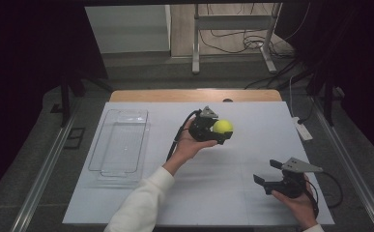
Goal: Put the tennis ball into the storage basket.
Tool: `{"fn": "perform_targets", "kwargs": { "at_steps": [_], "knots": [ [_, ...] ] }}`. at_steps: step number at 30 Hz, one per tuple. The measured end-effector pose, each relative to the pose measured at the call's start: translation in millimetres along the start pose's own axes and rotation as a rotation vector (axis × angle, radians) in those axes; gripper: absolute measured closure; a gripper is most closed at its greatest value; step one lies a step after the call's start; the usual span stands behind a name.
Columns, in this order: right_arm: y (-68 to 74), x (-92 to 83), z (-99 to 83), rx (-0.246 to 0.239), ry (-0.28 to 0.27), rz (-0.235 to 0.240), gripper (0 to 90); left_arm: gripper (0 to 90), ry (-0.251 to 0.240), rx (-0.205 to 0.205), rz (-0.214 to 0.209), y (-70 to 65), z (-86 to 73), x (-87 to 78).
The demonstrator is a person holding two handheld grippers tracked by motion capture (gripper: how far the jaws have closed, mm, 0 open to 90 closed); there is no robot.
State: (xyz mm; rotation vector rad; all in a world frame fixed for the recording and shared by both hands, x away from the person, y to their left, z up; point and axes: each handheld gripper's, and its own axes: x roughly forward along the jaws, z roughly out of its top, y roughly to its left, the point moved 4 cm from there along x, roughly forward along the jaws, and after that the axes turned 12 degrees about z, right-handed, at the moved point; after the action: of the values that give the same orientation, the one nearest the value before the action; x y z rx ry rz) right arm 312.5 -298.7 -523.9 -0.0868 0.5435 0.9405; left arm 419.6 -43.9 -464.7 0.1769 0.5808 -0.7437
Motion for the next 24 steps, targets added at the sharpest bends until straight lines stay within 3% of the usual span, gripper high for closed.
{"fn": "perform_targets", "kwargs": {
  "at_steps": [24],
  "knots": [
    [-0.3, -0.9, 0.4, -0.003, -0.008, -0.003, 9.5, 26.7, -0.055, -0.004, -0.010, -2.0, -1.6, -15.6]
  ]
}}
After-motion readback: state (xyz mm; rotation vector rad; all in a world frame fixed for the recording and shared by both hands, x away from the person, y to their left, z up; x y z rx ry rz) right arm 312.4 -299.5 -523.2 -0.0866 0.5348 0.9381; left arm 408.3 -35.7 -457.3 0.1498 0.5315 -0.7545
